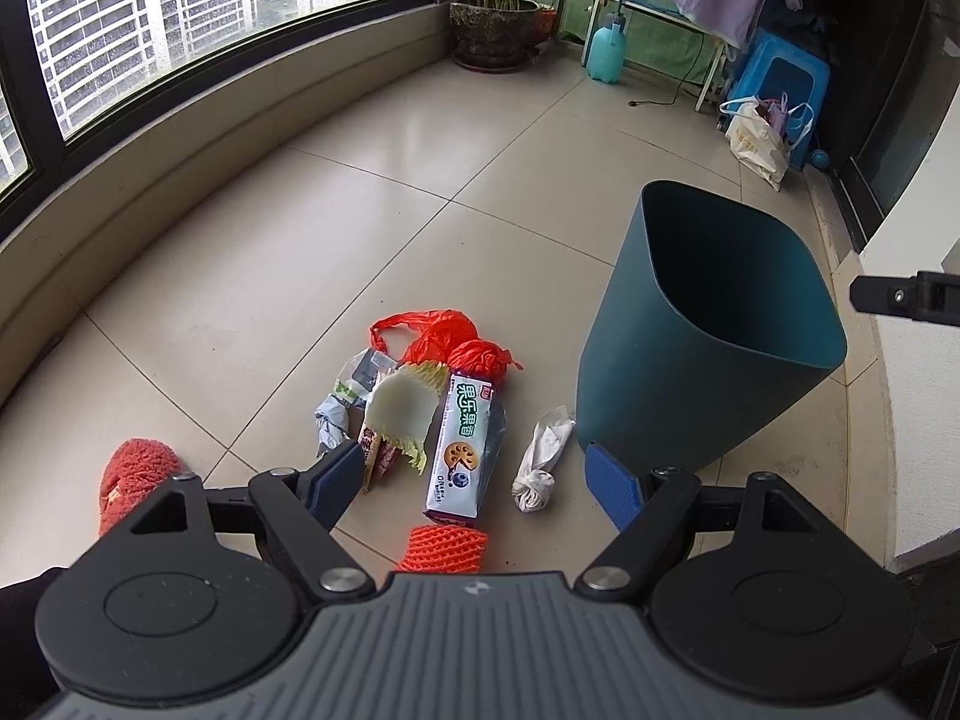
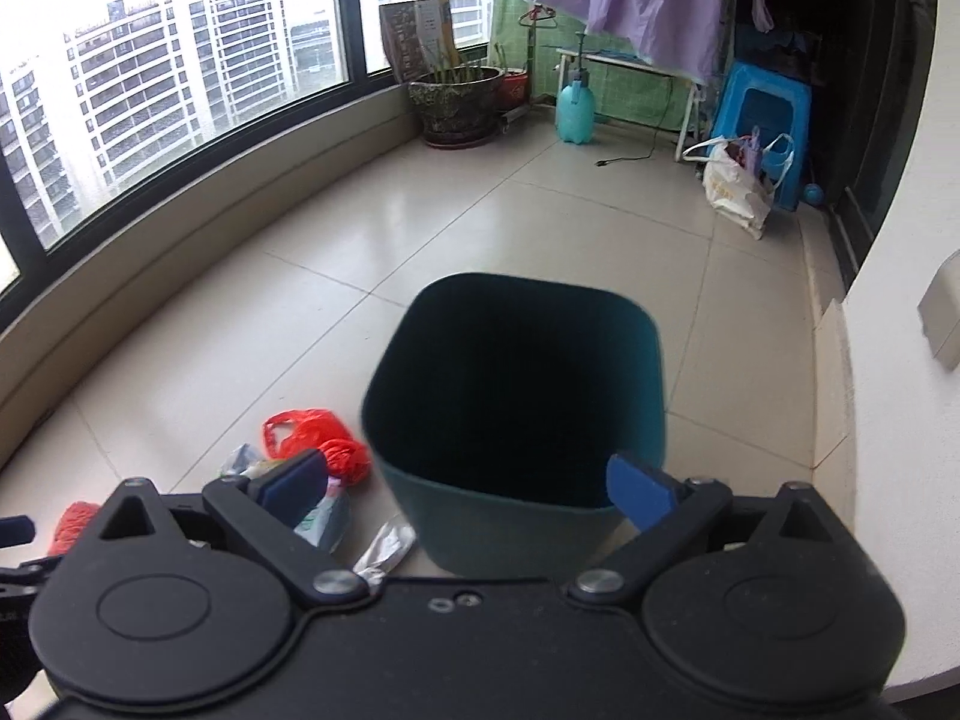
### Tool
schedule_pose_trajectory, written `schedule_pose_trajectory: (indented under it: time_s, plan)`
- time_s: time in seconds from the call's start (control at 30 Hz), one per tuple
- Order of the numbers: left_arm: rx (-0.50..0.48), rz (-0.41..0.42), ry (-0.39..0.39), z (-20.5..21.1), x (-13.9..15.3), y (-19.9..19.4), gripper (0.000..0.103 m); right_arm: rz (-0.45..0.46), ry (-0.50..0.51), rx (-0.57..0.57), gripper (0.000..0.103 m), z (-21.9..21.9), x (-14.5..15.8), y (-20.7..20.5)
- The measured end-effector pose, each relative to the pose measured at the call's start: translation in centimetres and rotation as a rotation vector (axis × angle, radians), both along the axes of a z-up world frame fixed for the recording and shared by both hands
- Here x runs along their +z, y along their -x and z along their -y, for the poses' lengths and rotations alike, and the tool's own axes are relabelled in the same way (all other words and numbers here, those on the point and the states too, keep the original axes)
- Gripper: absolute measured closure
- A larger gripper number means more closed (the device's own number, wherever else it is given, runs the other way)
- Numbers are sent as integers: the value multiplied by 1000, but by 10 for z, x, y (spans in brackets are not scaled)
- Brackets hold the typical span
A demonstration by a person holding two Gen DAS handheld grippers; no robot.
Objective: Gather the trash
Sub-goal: 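Grasp the orange foam net with the left gripper while the right gripper clamps the bin rim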
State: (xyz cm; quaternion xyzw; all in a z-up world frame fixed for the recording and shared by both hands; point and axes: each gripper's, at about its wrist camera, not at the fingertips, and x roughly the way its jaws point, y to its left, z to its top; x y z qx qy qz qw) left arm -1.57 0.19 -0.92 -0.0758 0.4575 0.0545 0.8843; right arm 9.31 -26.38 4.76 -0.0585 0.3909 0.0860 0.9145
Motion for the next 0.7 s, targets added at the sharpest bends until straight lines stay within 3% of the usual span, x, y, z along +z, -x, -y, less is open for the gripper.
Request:
schedule_pose_trajectory:
  time_s: [0.17, 0.33, 0.5, 0.57, 0.7]
  plan:
    - [9, -69, 23, -4, -21, -15, 23, -9, 33, -112, 4, 36, -6, -47]
    - [-14, -157, 40, 0, -52, -31, 23, -78, 63, -203, 9, 65, -35, -87]
    - [-41, -225, 43, 2, -84, -47, 23, -136, 67, -244, 17, 78, -63, -107]
    - [-50, -253, 59, 0, -99, -51, 23, -160, 73, -249, 27, 78, -74, -113]
    - [-45, -344, 68, -4, -137, -62, 23, -188, 58, -241, 33, 75, -88, -124]
